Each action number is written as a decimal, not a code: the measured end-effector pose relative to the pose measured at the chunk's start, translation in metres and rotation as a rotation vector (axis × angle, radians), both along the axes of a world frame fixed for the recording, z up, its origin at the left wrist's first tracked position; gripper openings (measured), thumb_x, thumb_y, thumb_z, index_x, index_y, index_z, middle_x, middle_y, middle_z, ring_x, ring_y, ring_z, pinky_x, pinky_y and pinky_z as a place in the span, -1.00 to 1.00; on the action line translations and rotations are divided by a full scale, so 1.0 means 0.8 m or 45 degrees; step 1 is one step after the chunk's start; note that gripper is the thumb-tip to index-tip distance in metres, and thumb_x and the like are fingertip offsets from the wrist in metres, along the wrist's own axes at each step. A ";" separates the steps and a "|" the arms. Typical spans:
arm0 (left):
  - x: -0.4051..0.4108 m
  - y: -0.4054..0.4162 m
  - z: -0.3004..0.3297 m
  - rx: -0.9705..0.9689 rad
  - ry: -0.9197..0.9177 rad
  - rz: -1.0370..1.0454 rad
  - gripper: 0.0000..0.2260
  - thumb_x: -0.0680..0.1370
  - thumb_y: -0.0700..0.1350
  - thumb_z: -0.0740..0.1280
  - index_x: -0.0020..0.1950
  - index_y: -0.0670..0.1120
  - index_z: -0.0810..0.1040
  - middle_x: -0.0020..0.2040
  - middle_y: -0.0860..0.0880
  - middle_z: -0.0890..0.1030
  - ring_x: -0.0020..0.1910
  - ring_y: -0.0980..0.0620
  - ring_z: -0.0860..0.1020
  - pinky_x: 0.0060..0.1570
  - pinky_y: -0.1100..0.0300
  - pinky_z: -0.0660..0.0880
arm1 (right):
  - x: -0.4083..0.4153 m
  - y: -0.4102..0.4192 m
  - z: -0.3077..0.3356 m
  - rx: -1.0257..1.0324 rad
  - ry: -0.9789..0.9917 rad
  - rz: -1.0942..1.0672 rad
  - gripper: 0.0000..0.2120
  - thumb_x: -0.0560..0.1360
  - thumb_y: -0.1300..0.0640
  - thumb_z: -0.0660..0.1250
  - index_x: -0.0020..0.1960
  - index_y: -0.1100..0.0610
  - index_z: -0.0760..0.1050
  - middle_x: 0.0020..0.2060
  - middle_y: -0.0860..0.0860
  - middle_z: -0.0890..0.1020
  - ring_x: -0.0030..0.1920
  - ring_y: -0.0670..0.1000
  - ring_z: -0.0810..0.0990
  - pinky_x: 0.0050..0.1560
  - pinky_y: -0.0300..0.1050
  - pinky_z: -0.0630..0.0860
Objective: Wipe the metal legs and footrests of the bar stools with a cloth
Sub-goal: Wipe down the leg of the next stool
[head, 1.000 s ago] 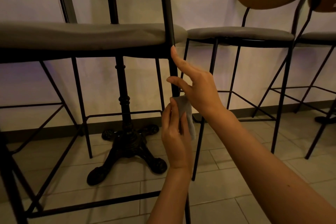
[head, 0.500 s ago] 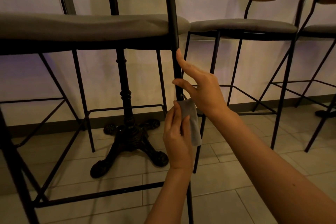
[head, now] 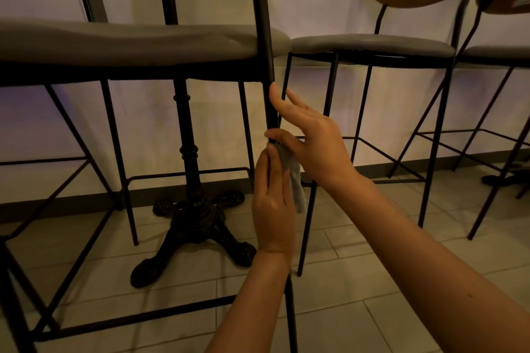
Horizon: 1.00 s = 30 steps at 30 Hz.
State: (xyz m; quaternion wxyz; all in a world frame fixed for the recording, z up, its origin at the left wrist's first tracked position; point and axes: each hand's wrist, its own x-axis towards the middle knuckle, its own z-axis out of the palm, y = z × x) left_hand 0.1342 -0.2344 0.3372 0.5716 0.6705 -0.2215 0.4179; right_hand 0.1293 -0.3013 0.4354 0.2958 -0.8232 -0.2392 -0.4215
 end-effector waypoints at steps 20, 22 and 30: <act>0.000 0.026 0.028 -0.102 0.007 -0.249 -0.59 0.61 0.05 0.08 0.37 -0.14 0.37 0.40 -0.08 0.37 0.38 0.09 0.28 0.38 0.26 0.22 | -0.007 -0.010 0.019 0.114 0.190 0.136 -0.69 0.59 0.01 0.13 0.32 -0.14 0.26 0.11 -0.38 0.33 0.33 -0.27 0.19 0.22 -0.48 0.23; -0.006 0.021 0.041 -0.391 0.261 -0.552 -0.63 0.58 0.10 0.13 0.38 0.12 0.34 0.39 0.07 0.38 0.37 0.17 0.31 0.37 0.12 0.28 | -0.007 -0.011 0.021 0.112 0.206 0.151 -0.70 0.60 0.02 0.09 0.33 -0.12 0.28 0.11 -0.36 0.33 0.32 -0.30 0.17 0.27 -0.39 0.24; 0.009 0.013 0.022 0.032 -0.045 -0.165 -0.59 0.61 0.03 0.08 0.44 -0.05 0.21 0.46 0.06 0.19 0.43 0.13 0.20 0.36 0.24 0.26 | -0.003 -0.008 0.015 0.128 0.181 0.182 -0.71 0.63 0.11 0.06 0.32 -0.09 0.29 0.11 -0.20 0.44 0.39 -0.15 0.19 0.26 -0.48 0.20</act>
